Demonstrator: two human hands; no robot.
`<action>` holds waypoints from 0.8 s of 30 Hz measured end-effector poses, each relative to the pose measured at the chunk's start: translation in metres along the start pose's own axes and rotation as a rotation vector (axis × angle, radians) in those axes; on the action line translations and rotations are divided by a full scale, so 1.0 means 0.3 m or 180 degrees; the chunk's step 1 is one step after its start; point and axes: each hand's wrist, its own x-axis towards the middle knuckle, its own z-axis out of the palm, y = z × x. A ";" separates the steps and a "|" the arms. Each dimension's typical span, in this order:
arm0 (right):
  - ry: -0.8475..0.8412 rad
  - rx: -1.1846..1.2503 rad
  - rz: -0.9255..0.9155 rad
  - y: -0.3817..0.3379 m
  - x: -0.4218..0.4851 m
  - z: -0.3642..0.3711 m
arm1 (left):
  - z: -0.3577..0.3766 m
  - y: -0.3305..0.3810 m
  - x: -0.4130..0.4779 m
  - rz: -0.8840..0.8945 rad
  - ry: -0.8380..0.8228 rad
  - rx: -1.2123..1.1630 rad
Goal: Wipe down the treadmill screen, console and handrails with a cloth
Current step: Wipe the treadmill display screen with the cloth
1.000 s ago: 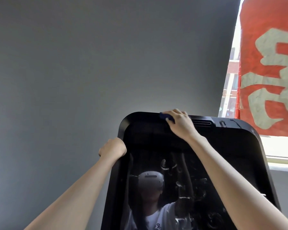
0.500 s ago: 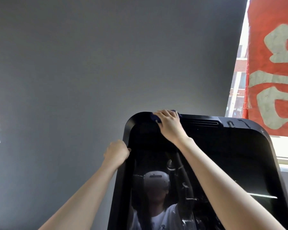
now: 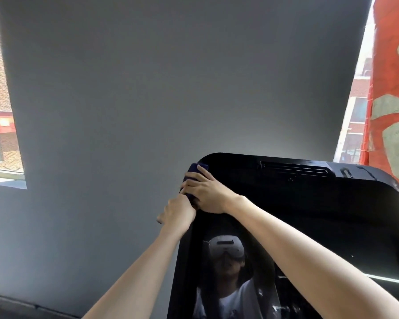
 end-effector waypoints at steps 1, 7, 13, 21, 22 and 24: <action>-0.0018 -0.0050 -0.0057 0.015 0.000 -0.008 | 0.002 -0.002 -0.003 0.0004 -0.0008 -0.0021; 0.0455 0.0100 0.1196 0.052 0.100 -0.046 | 0.003 -0.011 0.004 0.0123 -0.0132 -0.0033; 0.0010 0.0067 0.0266 0.059 0.014 -0.080 | 0.016 -0.008 -0.015 0.0180 -0.0057 -0.0058; 0.0343 0.0309 0.0968 0.035 0.036 -0.031 | 0.000 -0.041 0.010 0.0297 -0.0105 -0.0315; 0.0231 0.0322 0.0802 0.041 0.026 -0.040 | -0.005 -0.047 0.011 0.0331 -0.0135 -0.0349; 0.0115 0.0351 0.0778 0.051 0.035 -0.052 | -0.010 -0.064 0.008 0.0411 -0.0242 -0.0476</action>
